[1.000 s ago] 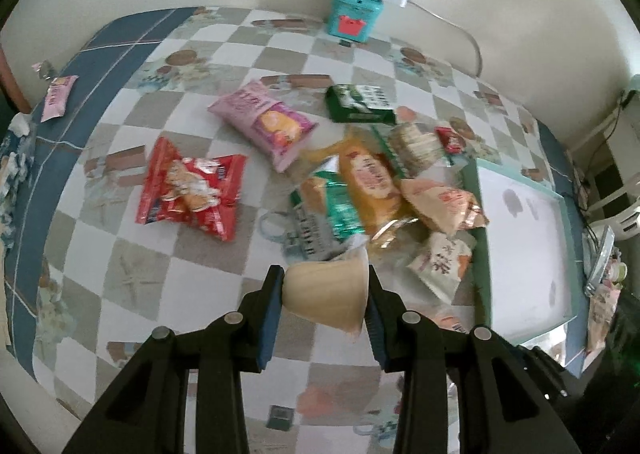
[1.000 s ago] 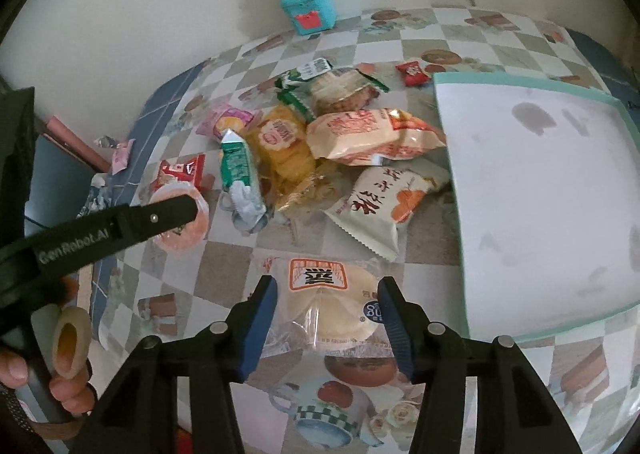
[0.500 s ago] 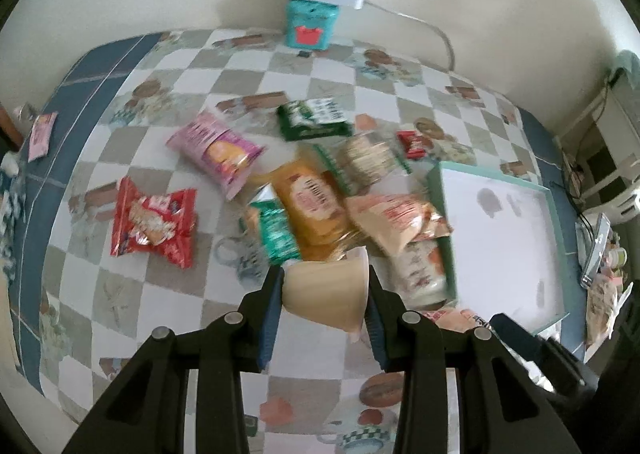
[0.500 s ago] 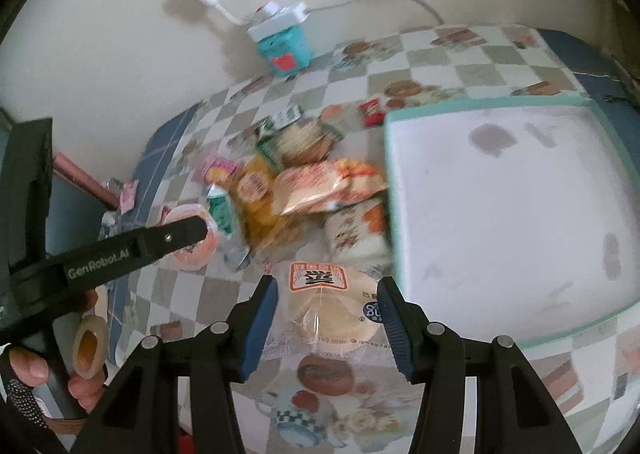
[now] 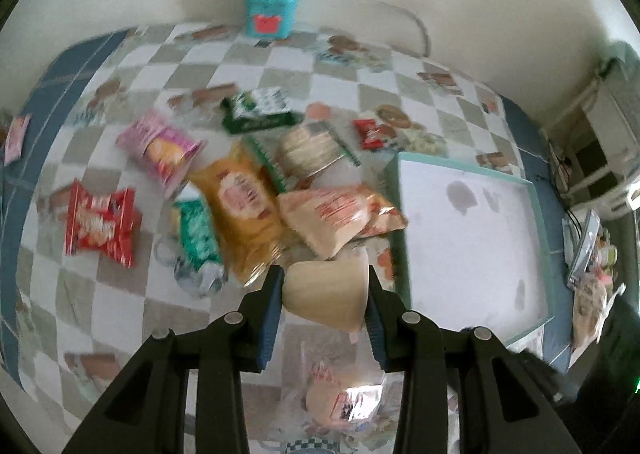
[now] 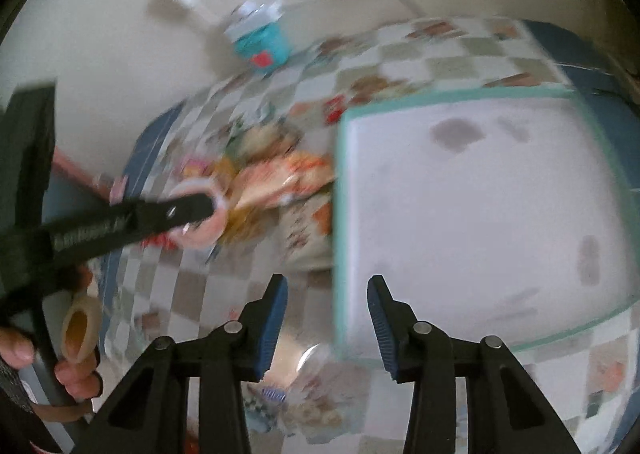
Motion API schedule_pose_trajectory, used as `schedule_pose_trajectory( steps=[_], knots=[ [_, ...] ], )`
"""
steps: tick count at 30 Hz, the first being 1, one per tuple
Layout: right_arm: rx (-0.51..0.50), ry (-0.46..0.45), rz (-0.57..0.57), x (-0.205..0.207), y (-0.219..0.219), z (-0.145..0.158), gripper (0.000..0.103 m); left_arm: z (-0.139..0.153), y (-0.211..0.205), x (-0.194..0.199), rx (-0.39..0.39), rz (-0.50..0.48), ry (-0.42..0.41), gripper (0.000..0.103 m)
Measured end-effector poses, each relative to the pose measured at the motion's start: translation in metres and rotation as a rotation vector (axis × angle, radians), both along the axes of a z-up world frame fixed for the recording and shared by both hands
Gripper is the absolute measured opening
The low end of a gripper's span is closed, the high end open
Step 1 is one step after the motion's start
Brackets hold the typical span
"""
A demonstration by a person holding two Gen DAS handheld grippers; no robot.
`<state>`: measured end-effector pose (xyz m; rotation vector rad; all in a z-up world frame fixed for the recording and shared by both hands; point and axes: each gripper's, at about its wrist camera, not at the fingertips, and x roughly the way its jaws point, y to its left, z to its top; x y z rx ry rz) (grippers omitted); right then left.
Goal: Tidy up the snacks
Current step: 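Lift the pudding cup with the left tool while the right tool lifts the bun, then carry both items over the white tray and open both tools to release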
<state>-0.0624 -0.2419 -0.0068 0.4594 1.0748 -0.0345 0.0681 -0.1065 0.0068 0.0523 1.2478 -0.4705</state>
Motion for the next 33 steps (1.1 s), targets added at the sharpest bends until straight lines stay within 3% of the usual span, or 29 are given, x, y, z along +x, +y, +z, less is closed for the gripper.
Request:
schedule_pose_trajectory(
  steps=[1, 5, 7, 12, 15, 23, 27, 33],
  knots=[
    [-0.003, 0.008, 0.039, 0.002, 0.011, -0.003, 0.059, -0.002, 0.005, 0.000, 0.005, 0.013, 0.004, 0.040],
    [-0.051, 0.025, 0.172, 0.008, 0.050, -0.012, 0.067, -0.011, 0.038, -0.001, 0.047, 0.101, 0.010, 0.040],
    [-0.070, 0.050, 0.249, 0.008, 0.065, -0.017, 0.078, -0.017, 0.059, -0.001, 0.047, 0.148, 0.029, 0.040],
    [-0.187, 0.089, 0.389, -0.002, 0.088, -0.025, 0.084, -0.024, 0.101, -0.002, 0.032, 0.230, 0.045, 0.040],
    [-0.229, 0.131, 0.410, 0.000, 0.094, -0.036, 0.088, -0.025, 0.112, 0.000, 0.011, 0.258, 0.056, 0.040],
    [-0.281, 0.159, 0.386, 0.024, 0.109, -0.054, 0.086, -0.029, 0.114, 0.003, -0.008, 0.254, 0.071, 0.040],
    [-0.246, 0.162, 0.343, 0.035, 0.108, -0.057, 0.065, -0.034, 0.115, 0.003, -0.005, 0.258, 0.082, 0.040],
    [-0.201, 0.117, 0.325, 0.034, 0.101, -0.049, 0.056, -0.037, 0.113, 0.004, 0.003, 0.254, 0.080, 0.040]
  ],
)
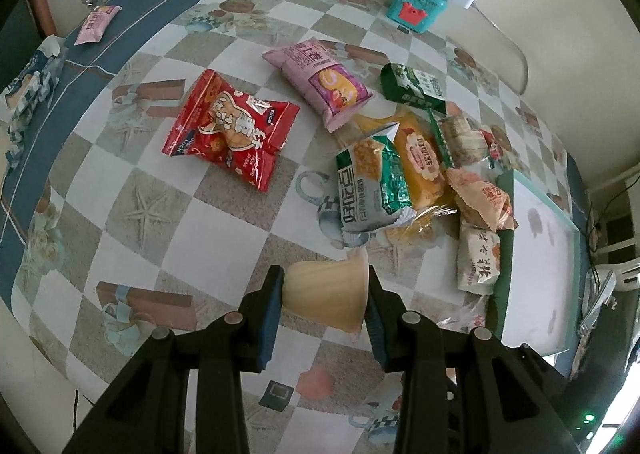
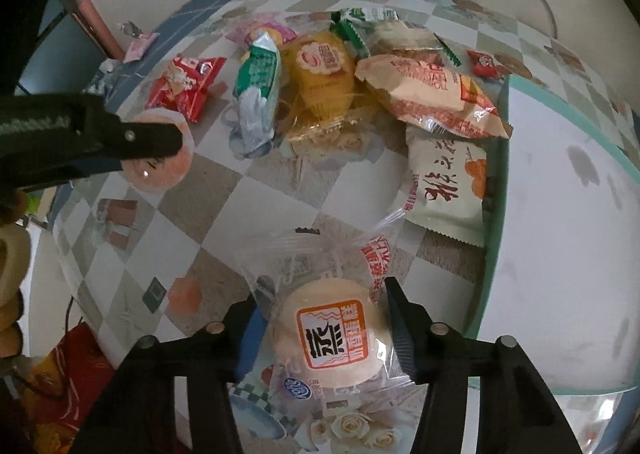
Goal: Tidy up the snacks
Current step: 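Carry both items over the white tray and open both tools to release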
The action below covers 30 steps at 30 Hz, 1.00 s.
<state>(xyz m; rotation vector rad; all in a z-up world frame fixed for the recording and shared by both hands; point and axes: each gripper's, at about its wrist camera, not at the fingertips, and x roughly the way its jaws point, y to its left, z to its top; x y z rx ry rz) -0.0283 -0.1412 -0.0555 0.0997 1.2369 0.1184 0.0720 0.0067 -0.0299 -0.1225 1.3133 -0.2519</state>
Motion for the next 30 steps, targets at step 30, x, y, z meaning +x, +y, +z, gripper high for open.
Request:
schedule_pose_trajectory(
  steps=[30],
  knots=[
    [-0.135, -0.044, -0.581, -0.006, -0.269, 0.056, 0.055, 0.062, -0.212, 0.000, -0.008, -0.503, -0.139, 0.040]
  ],
)
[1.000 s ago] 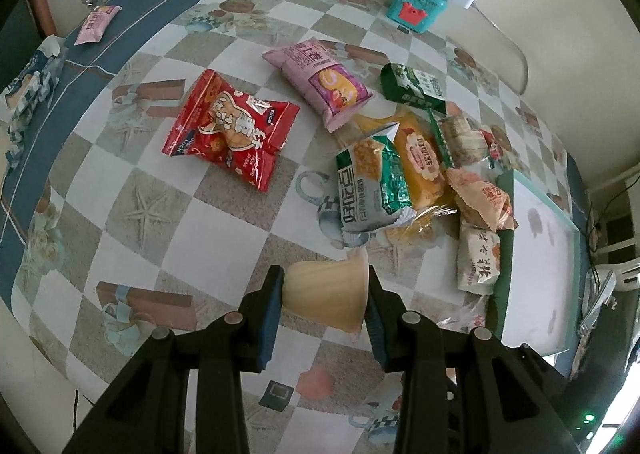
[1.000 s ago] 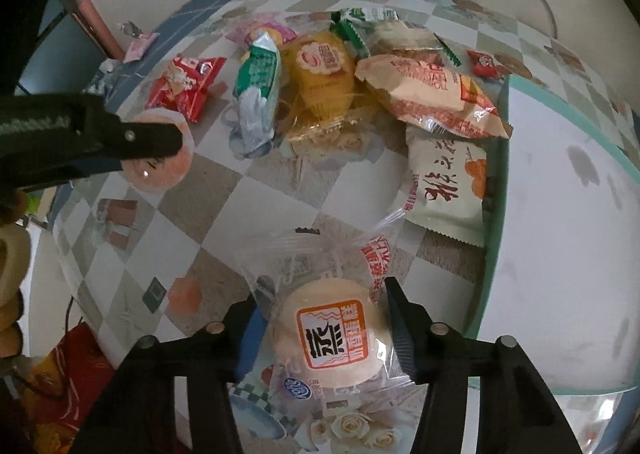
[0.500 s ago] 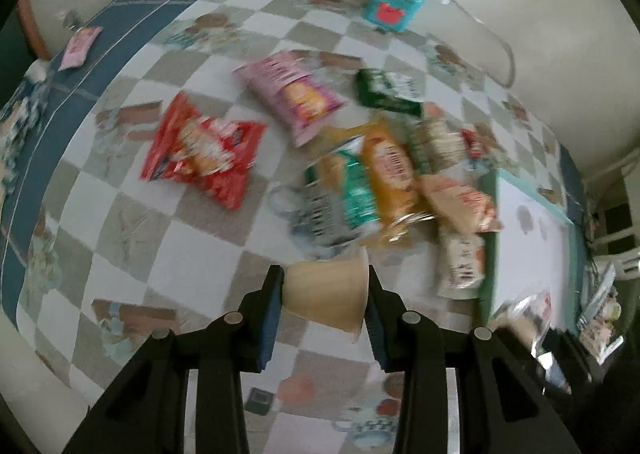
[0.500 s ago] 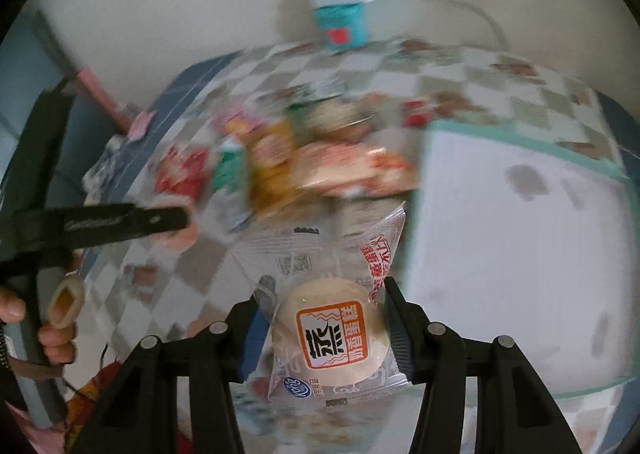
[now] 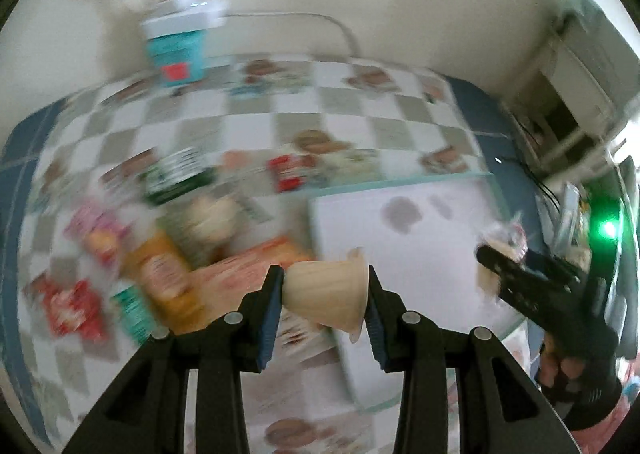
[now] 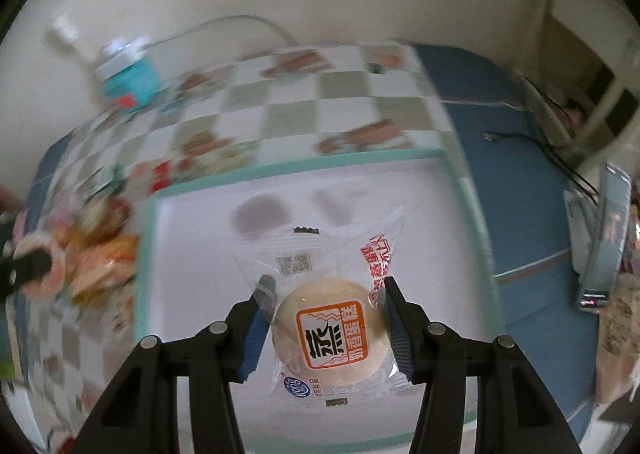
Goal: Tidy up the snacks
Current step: 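Carry both items over the white tray and open both tools to release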
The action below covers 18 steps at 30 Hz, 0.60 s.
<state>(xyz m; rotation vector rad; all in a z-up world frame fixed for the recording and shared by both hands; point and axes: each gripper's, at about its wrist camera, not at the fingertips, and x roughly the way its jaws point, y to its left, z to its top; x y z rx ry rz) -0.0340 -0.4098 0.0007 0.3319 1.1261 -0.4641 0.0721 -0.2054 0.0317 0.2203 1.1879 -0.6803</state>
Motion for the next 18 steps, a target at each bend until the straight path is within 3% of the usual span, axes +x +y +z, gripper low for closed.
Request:
schedule_pose_trajectory(
  steps=[8, 12, 16, 18],
  knots=[
    [0.002, 0.054, -0.081, 0.012, -0.033, -0.013, 0.056, -0.021, -0.071, 0.000, -0.026, -0.064, 0.036, 0.042],
    [0.002, 0.071, -0.073, 0.014, -0.035, -0.016, 0.057, -0.024, -0.079, 0.003, -0.051, -0.055, 0.041, 0.081],
    [0.003, 0.062, -0.066, 0.014, -0.036, -0.015, 0.075, -0.026, -0.062, 0.010, -0.047, -0.013, 0.046, 0.082],
    [-0.002, 0.059, -0.068, 0.013, -0.034, -0.012, 0.079, -0.026, -0.044, 0.017, -0.031, 0.049, 0.040, 0.089]
  ],
)
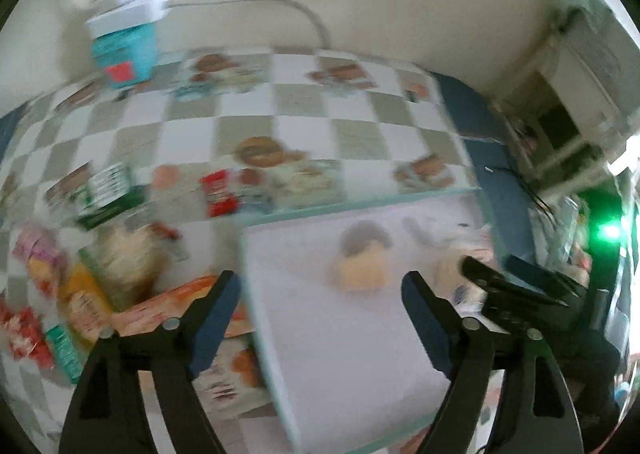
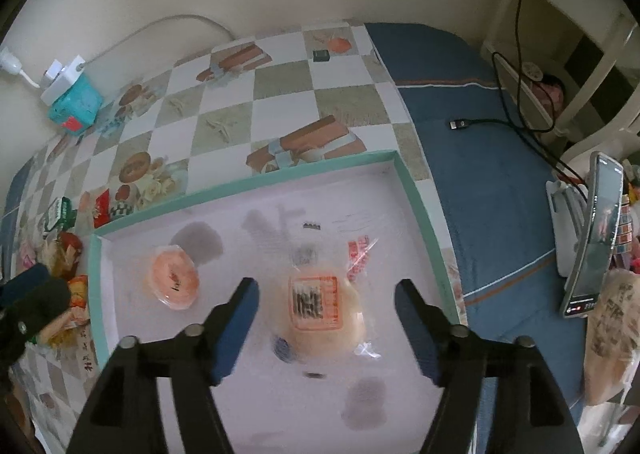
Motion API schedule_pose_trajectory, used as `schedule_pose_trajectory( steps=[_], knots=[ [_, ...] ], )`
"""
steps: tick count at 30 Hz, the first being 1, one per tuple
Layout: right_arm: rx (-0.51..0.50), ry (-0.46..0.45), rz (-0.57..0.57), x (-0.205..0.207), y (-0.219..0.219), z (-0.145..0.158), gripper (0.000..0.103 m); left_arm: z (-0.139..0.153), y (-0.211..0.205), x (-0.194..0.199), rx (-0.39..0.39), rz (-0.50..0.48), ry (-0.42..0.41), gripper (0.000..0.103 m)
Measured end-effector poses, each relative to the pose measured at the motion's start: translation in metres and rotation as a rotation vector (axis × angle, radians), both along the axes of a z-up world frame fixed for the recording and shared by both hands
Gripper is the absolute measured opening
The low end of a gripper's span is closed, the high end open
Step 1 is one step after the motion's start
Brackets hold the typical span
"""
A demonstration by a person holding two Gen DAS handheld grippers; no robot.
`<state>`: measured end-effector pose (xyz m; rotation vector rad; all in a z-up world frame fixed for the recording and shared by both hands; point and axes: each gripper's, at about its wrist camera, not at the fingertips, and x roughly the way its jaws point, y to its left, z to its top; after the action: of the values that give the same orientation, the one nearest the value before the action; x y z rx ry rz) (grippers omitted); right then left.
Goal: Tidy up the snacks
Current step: 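Carry both items over the white tray and open both tools to release, then move the left tool to the red snack bag while the right tool reaches the green foil packet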
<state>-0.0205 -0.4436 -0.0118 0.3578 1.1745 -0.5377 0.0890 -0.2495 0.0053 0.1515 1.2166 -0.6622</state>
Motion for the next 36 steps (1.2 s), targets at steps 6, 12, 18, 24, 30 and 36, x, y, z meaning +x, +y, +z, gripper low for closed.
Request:
schedule_pose_trajectory(
  steps=[6, 12, 18, 24, 30, 36],
  knots=[
    [-0.016, 0.003, 0.046, 0.007, 0.025, 0.006, 0.098, 0.001, 0.070, 0.016, 0.102, 0.204, -0.063, 0.094],
    [0.005, -0.042, 0.083, 0.021, 0.066, 0.019, 0.100, 0.001, 0.158, 0.030, 0.191, 0.432, -0.128, 0.095],
    [0.046, -0.097, 0.117, 0.046, 0.129, 0.026, 0.102, 0.005, 0.240, 0.041, 0.233, 0.629, -0.176, 0.100],
    [0.086, -0.114, 0.185, 0.076, 0.203, 0.021, 0.103, 0.006, 0.293, 0.046, 0.291, 0.726, -0.213, 0.100],
    [0.111, -0.106, 0.250, 0.097, 0.266, 0.014, 0.103, 0.000, 0.334, 0.051, 0.296, 0.818, -0.184, 0.100],
    [0.153, -0.114, 0.282, 0.103, 0.300, 0.006, 0.103, -0.009, 0.363, 0.053, 0.324, 0.865, -0.164, 0.100]
  ],
)
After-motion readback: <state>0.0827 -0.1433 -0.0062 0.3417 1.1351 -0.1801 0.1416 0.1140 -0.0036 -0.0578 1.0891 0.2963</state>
